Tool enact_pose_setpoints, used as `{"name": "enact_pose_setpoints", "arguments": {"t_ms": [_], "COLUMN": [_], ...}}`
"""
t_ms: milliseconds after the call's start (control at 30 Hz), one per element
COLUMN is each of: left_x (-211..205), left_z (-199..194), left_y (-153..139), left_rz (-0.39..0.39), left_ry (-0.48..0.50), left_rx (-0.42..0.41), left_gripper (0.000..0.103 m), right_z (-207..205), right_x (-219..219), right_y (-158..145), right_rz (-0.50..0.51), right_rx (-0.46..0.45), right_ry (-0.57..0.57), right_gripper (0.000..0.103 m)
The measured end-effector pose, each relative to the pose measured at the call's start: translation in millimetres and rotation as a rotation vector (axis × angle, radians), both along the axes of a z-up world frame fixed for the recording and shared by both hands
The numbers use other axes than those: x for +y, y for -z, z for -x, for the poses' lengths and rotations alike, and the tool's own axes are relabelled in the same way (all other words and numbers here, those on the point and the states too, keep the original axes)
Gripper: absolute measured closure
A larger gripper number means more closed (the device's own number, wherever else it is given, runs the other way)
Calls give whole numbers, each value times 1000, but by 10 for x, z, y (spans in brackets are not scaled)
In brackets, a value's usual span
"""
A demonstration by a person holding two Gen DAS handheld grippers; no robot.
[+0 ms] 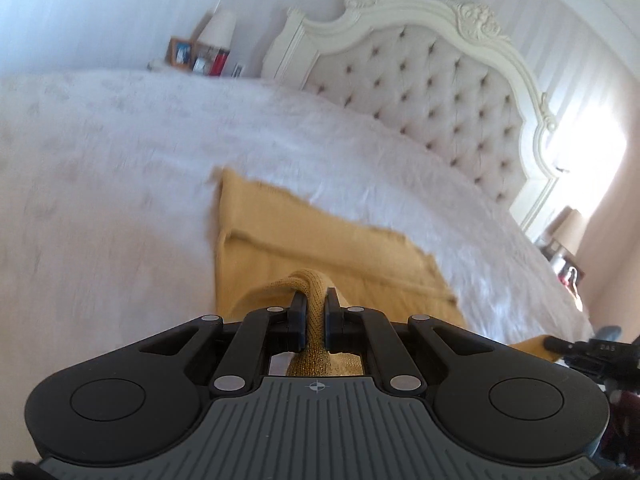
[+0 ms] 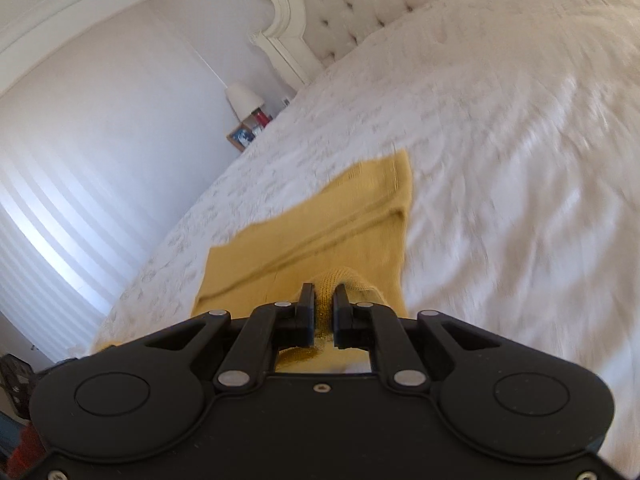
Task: Fold small clothes
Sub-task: 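Grasp the hem with the right gripper while the left gripper holds it, then lift the hem with both grippers and fold it over toward the collar, release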
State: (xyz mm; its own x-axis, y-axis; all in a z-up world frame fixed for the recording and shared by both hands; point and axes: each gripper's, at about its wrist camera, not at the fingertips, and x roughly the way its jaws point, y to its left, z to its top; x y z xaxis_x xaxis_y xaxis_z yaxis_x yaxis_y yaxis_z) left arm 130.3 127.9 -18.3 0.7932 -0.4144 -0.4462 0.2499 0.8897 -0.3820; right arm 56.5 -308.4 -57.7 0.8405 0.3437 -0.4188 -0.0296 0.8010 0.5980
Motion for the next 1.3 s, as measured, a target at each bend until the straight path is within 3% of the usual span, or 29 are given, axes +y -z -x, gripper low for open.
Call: {"name": "enact_pose_setpoints", "arguments": {"t_ms": [200,500,733,967,1033,1100,1167,1200,1233,1300], "left_x": [-119,-291,-393,-377,-343,-292,-262,-262,-276,-353], "left_z": [-448,-1271,-1874,-2233,-2312,-2307,-2247,-2197,-2134,-1969], "left_y": [-176,-182,98,407,453,431,333,274,221,139], "left_rz": [-26,-38,-59,-94,-108,-125,-152,-174,-197,-268], "left_ry": [-12,-42,-98,-149,-173,-205,-226,-224,-208,-161], "left_rx": [-67,-90,-16,62,93,76,40,23,5,-32], "left_gripper": [96,96,95,91,59,48,44,37,32,30], "right_z": [-513,-1509,-2238,-2583,-2633,-2647,-2590,-2553,-2497,-2366], "right_x": [-55,-84,-73,53,70,55,25,23,13,25], "right_y": [-123,-120,194,430,465,475,430,390,345,244], "right_rz": [31,70,98,179,190,192,200,215,231,275], "right_rx": [-39,-41,28,91,101,97,73,53,29,-5], "right_ry": [21,57,95,86,87,88,105,122,132,127], "right_gripper": [88,88,88,83,79,76,56,39,32,32]}}
